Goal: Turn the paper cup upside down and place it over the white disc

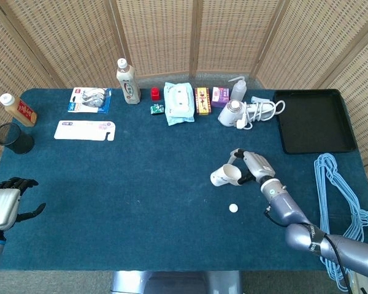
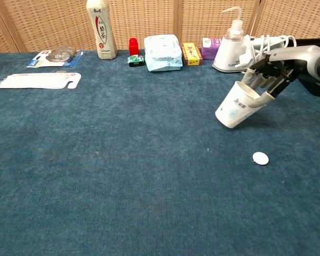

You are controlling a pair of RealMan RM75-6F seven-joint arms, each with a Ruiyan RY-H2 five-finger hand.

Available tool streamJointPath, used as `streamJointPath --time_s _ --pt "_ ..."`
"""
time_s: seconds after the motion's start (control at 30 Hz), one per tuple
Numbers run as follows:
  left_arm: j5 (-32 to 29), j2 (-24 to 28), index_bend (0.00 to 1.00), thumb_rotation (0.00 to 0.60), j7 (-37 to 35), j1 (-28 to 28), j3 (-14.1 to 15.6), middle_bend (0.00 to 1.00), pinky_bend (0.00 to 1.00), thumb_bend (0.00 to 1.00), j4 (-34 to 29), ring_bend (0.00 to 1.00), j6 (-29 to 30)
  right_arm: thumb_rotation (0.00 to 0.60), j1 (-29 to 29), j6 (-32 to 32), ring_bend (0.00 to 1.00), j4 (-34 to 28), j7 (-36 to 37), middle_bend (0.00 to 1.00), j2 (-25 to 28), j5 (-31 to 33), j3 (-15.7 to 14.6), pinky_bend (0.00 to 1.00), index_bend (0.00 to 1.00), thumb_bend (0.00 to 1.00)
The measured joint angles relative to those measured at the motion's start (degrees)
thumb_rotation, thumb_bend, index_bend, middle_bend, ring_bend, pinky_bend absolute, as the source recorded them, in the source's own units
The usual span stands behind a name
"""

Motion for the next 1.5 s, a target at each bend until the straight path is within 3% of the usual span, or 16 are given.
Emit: streamJointPath --time_s 0.17,0.33,0.7,0.9,1.13,1.5 --pt "0.6 0.3 0.33 0.343 0.4 0.1 0.0 0.39 0.30 0.23 -0.7 0.26 0.6 0.600 -1.1 -1.2 0.15 3.2 1.1 0.16 0.2 -5.6 -1.7 0.07 0.26 0.23" --pt "0.9 0.3 0.33 0.344 0.6 0.0 0.0 0.39 0.30 0.23 -1.1 0.26 0.7 0.600 -1.9 -0.3 0.14 3.8 0.5 0.16 1.5 -9.5 -3.3 0.07 0.25 0.23" --pt "0.9 0.4 0.33 0.346 0.9 0.1 0.1 0.39 0.30 0.23 -1.3 0.26 0.7 0.600 0.4 4.3 0.14 0.6 -13.0 0.16 2.3 -11.4 -6.0 0.07 0.27 0.23" --pt "0.0 0.4 0.33 0.344 0.8 -0.3 0.1 0.39 0.30 0.23 -0.7 0.26 -0.7 0.600 2.8 7.4 0.14 -1.2 -24.8 0.16 0.9 -6.7 -7.9 0.08 0.28 0.23" --pt "0.1 -0.5 0.33 0.344 -0.1 -0.8 -0.1 0.39 0.30 0.23 0.5 0.26 -1.4 0.600 5.9 14.6 0.15 -6.8 -37.5 0.16 -0.9 5.0 -8.9 0.09 0.28 0.23" --pt "0.8 -1.6 0.33 0.340 -1.6 -1.6 -0.3 0.40 0.30 0.23 2.0 0.26 -2.0 0.599 9.5 22.9 0.16 -16.7 -46.3 0.16 0.5 15.3 -8.2 0.10 0.28 0.23"
